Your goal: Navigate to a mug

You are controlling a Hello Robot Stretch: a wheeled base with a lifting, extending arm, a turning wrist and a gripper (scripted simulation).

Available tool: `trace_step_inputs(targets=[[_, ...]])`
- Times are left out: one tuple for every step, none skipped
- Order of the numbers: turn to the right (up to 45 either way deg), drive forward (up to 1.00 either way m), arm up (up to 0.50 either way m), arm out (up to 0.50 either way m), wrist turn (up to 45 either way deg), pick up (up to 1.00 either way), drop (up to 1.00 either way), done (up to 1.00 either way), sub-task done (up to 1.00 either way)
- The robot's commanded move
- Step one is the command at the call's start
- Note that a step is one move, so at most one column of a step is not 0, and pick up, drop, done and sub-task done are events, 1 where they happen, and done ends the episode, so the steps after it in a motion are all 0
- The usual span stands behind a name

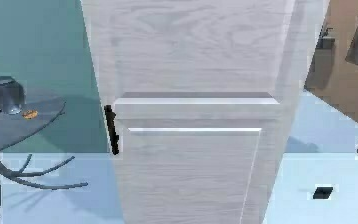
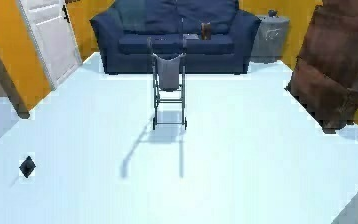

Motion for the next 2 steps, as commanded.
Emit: trace_step_inputs(targets=[[-45.0,0.00,0.00,0.00,0.0,0.00,0.00,0.00,0.00],[-45.0,0.00,0.00,0.00,0.0,0.00,0.00,0.00,0.00]])
